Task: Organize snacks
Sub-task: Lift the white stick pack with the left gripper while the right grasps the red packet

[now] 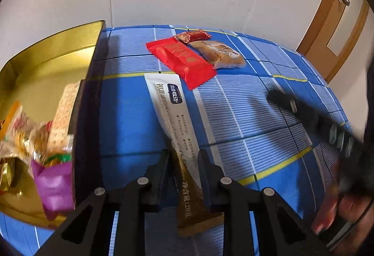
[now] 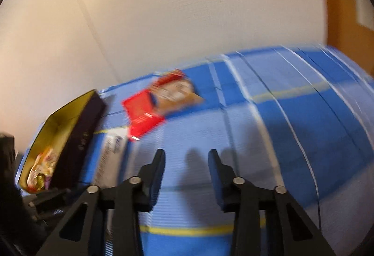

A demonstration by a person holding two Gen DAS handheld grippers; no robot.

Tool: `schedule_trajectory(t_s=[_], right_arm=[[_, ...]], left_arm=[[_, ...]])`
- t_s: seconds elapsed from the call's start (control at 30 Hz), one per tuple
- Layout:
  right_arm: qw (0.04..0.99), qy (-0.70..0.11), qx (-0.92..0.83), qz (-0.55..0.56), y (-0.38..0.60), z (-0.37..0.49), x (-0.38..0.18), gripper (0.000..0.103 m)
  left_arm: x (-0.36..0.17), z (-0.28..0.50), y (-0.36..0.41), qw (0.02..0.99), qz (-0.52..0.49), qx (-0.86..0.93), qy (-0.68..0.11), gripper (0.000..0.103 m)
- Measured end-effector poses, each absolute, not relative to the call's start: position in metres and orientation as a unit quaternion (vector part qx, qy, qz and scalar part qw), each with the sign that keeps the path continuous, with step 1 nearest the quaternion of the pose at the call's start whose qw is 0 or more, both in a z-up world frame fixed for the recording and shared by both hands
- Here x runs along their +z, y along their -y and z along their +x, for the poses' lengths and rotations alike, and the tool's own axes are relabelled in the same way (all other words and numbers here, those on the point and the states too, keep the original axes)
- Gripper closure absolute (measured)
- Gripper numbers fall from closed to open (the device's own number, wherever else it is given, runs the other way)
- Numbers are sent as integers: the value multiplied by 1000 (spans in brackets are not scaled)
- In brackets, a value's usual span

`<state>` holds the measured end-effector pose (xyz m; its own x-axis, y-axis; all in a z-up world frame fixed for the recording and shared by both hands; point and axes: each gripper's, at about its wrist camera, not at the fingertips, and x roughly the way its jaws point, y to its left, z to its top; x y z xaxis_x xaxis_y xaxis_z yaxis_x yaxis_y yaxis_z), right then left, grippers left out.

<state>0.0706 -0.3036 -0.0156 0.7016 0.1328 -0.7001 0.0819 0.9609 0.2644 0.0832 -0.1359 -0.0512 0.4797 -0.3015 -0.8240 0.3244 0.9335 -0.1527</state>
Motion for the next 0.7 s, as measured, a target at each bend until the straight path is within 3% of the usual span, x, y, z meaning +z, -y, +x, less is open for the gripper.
schedule_trajectory(t_s=[0.3, 0.43, 0.6, 0.7], right_arm=[[879, -468, 87, 22, 243, 183, -11, 66], [864, -498, 64, -32, 219, 219, -31, 51], [853, -517, 66, -24, 221, 231, -50, 52], [854, -515, 67, -22, 227, 220, -49, 59]], left_arm=[[-52, 66, 126, 858, 8, -186, -479, 79], [-52, 63, 121, 857, 11, -189, -479, 79], [-52, 62, 117, 857, 8, -191, -478, 79], [-52, 62, 118, 859, 8, -190, -476, 79]])
